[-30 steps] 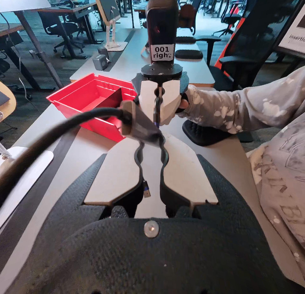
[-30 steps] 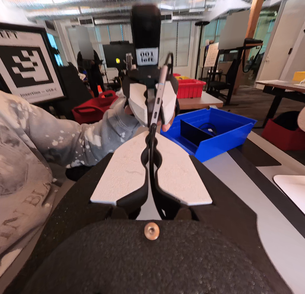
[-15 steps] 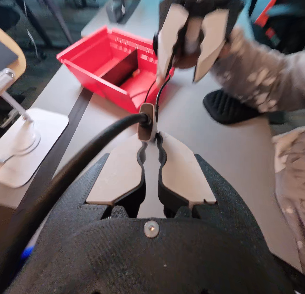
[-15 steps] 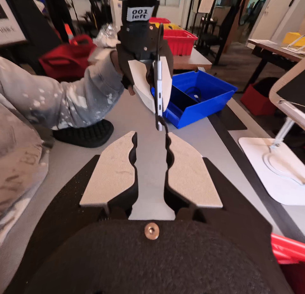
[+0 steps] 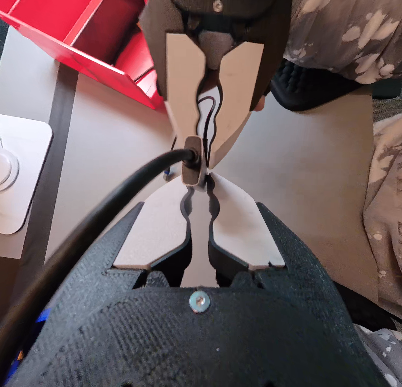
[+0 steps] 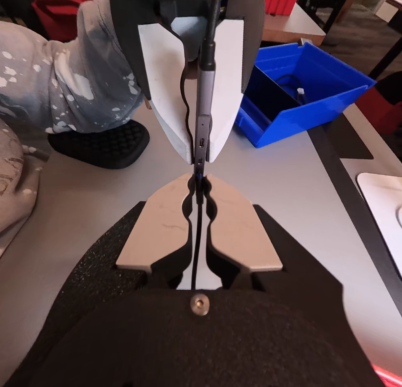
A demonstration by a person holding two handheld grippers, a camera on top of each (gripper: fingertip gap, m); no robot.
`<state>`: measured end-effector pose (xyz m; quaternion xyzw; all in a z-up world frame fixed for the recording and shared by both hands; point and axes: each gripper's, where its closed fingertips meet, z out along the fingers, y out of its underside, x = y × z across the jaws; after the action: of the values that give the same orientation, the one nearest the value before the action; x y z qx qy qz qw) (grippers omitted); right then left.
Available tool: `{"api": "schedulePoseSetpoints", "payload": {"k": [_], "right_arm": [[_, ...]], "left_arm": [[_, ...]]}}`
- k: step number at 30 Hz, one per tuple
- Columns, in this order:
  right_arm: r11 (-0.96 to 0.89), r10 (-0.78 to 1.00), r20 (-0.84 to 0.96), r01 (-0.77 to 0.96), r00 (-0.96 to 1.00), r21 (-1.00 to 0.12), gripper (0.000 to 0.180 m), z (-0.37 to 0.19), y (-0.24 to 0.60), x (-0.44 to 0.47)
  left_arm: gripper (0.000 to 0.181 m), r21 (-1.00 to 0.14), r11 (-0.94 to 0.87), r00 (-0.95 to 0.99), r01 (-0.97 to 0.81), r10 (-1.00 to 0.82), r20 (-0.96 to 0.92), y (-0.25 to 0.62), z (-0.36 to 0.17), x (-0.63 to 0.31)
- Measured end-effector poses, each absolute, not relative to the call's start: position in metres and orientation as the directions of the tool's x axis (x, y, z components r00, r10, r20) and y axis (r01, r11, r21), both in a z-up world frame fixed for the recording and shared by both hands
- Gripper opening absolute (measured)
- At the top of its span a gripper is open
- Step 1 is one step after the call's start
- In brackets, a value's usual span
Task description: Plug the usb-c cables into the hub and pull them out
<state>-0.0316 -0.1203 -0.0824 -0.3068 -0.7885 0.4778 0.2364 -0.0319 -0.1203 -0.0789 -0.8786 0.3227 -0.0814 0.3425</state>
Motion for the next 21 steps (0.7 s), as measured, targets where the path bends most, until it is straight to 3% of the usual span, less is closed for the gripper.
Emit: {"api": "schedulePoseSetpoints", "payload": {"k": [5, 10, 16, 21], "right_arm": [[0.226, 0.707, 0.030, 0.185, -0.707, -0.956, 0.006, -0.060, -0.117, -0.031], [-0.055, 0.637, -0.102, 0.087, -0.764, -0.995, 0.006, -0.026, -0.108, -0.021], [-0.150, 0.623, -0.120, 0.032, -0.773, -0.988, 0.006, -0.008, -0.098, -0.015], [-0.160, 0.651, -0.089, -0.021, -0.753, -0.987, 0.006, 0.007, -0.088, -0.008]], "left_arm": [[0.014, -0.791, -0.460, 0.777, -0.403, -0.628, -0.030, -0.114, -0.054, -0.033], [0.023, -0.920, -0.314, 0.756, -0.233, -0.654, 0.032, -0.112, -0.016, -0.031], [0.034, -0.954, -0.256, 0.709, -0.156, -0.701, 0.072, -0.112, -0.006, -0.023], [0.032, -0.904, -0.372, 0.658, -0.212, -0.738, 0.150, -0.129, -0.026, -0.020]]}}
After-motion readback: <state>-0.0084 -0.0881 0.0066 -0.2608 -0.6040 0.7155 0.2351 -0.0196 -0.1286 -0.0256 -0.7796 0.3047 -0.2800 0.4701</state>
